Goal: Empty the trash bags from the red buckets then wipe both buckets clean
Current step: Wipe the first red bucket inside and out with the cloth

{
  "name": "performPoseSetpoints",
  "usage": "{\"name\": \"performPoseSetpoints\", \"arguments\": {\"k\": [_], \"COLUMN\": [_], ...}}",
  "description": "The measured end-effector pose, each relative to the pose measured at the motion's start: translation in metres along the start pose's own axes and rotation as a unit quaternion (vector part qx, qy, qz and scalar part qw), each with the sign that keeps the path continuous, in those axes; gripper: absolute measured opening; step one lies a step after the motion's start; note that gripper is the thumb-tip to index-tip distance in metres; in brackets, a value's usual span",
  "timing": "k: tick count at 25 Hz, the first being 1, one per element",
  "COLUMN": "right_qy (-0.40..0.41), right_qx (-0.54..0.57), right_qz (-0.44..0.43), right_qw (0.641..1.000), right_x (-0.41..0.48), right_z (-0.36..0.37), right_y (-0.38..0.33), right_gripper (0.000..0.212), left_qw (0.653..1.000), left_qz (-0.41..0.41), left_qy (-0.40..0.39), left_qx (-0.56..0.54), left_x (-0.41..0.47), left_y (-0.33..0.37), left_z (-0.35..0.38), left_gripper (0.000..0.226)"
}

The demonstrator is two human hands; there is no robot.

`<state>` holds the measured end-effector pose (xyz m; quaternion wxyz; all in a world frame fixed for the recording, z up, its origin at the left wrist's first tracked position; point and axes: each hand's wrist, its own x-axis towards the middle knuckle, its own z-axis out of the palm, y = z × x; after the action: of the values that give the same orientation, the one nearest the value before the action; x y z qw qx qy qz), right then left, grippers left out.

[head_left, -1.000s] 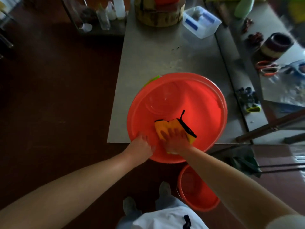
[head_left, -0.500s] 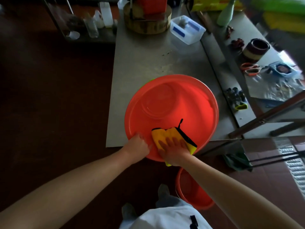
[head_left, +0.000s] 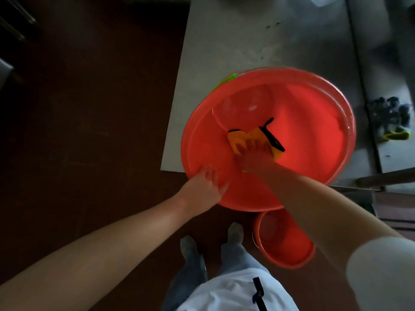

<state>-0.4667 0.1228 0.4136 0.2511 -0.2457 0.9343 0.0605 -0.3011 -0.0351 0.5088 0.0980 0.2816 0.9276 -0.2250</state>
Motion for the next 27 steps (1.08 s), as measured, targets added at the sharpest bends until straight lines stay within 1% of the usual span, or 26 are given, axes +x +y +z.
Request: {"name": "performPoseSetpoints", "arguments": {"k": [2,5,7,11,12,14,15,16,19,22,23,25,27], "right_qy": [-0.017,-0.067,-0.101,-0.124,-0.137,-0.155,-0.153,-0.141,-0.082,-0.048,-0.035,-0.023,-0.023], "right_qx": [0.016,-0.002,0.015,0.054,0.054,0.033,0.01,-0.014,-0.08,-0.15,-0.171,-0.188,-0.187], "right_qz": [-0.002,0.014,0.017,0.007,-0.005,-0.036,-0.051,-0.061,-0.068,-0.078,-0.082,-0.088,-0.093], "right_qw": [1.0,0.998,0.995,0.991,0.989,0.987,0.987,0.988,0.991,0.985,0.981,0.978,0.978], "right_x": [0.004,-0.006,-0.027,-0.082,-0.096,-0.12,-0.131,-0.139,-0.154,-0.161,-0.163,-0.163,-0.161], "right_z": [-0.005,-0.015,-0.021,-0.028,-0.029,-0.033,-0.037,-0.042,-0.052,-0.055,-0.054,-0.054,-0.056], "right_y": [0.003,0.001,-0.004,-0.012,-0.011,-0.006,-0.002,0.001,0.005,0.003,0.001,-0.002,-0.006], "right_gripper": [0.061,0.066,0.071,0.079,0.085,0.103,0.109,0.111,0.098,0.088,0.088,0.089,0.089], "left_qw": [1.0,0.999,0.999,0.998,0.996,0.993,0.993,0.994,0.993,0.982,0.978,0.966,0.957], "left_qz": [-0.013,-0.017,-0.01,0.019,0.031,0.051,0.06,0.066,0.063,0.067,0.061,0.027,-0.01], "left_qy": [-0.007,-0.03,-0.043,-0.06,-0.072,-0.079,-0.071,-0.067,-0.085,-0.109,-0.123,-0.185,-0.234], "left_qx": [-0.009,-0.001,0.007,0.028,0.046,0.074,0.073,0.063,0.055,0.137,0.157,0.178,0.171], "left_x": [0.001,0.006,0.009,0.006,0.004,0.002,0.001,0.002,0.0,-0.007,-0.007,-0.004,0.0], "left_y": [-0.001,-0.006,-0.012,-0.031,-0.037,-0.049,-0.057,-0.065,-0.1,-0.129,-0.132,-0.127,-0.099], "left_z": [-0.007,-0.016,-0.023,-0.038,-0.041,-0.049,-0.056,-0.061,-0.077,-0.088,-0.089,-0.089,-0.083], "left_gripper": [0.052,0.051,0.049,0.035,0.03,0.023,0.023,0.024,0.036,0.043,0.044,0.046,0.055]}}
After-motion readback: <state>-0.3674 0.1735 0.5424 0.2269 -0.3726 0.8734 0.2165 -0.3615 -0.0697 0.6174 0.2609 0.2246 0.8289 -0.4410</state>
